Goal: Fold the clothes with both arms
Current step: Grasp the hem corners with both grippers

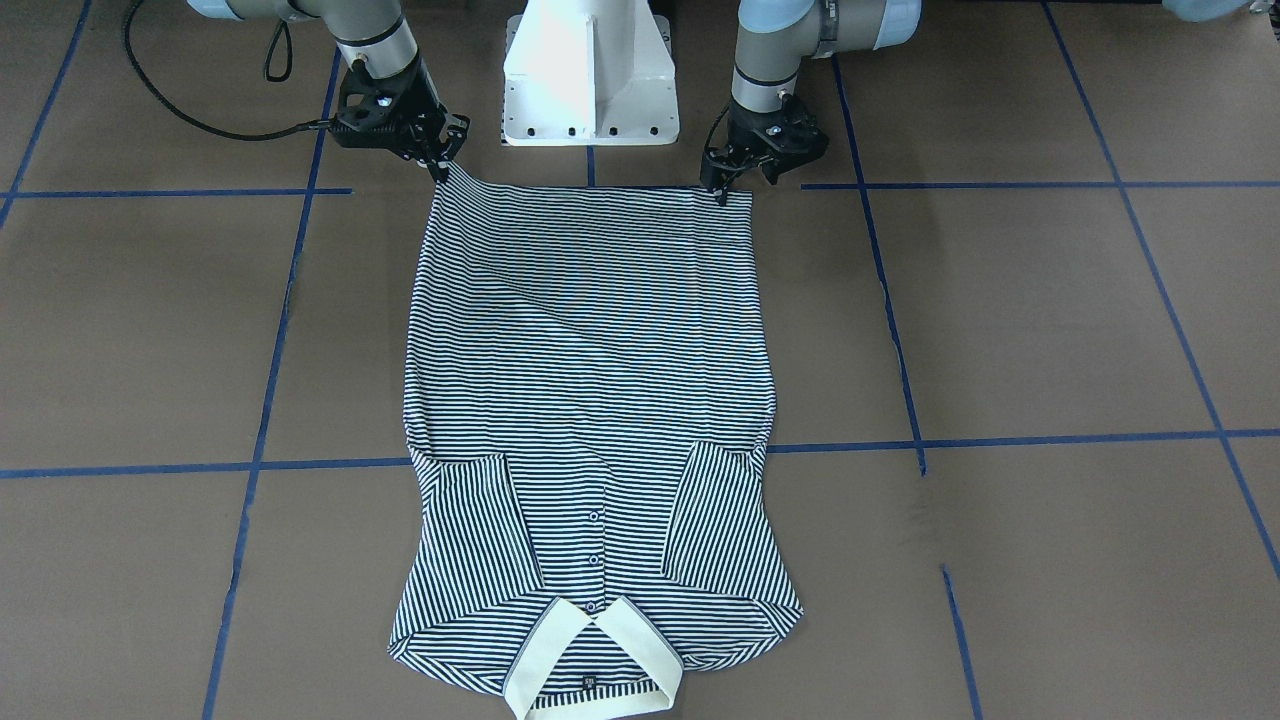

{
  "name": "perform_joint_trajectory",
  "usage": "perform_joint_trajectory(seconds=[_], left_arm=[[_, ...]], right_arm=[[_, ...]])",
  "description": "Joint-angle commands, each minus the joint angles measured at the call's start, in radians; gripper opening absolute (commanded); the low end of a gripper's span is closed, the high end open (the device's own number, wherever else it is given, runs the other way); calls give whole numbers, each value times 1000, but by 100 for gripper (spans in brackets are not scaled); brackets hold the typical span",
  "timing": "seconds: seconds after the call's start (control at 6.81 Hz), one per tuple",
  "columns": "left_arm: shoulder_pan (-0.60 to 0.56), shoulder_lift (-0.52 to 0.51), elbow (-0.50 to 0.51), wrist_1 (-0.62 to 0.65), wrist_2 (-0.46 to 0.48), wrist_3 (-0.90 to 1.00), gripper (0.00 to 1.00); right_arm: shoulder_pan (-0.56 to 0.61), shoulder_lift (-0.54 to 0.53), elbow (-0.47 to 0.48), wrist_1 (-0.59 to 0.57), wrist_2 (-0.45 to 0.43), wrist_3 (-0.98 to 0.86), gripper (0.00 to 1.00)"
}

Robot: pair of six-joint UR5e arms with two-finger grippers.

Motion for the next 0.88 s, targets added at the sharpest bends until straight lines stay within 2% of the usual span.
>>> perform_joint_trajectory(seconds=[0.0,0.15,0.44,0.59,0.73], left_arm=[[-4,-1,4,0,3,-1,84],[-4,-2,4,0,3,-8,69],[-4,-4,4,0,6,-8,19],[-5,-5,4,0,6,-7,2],[-6,-5,0,0,5,-7,0]], right_arm=[[0,-3,-1,0,0,0,0],[0,-3,-3,0,0,0,0],[0,-3,-3,0,0,0,0],[0,-3,-3,0,1,0,0],[0,-5,-3,0,1,0,0]])
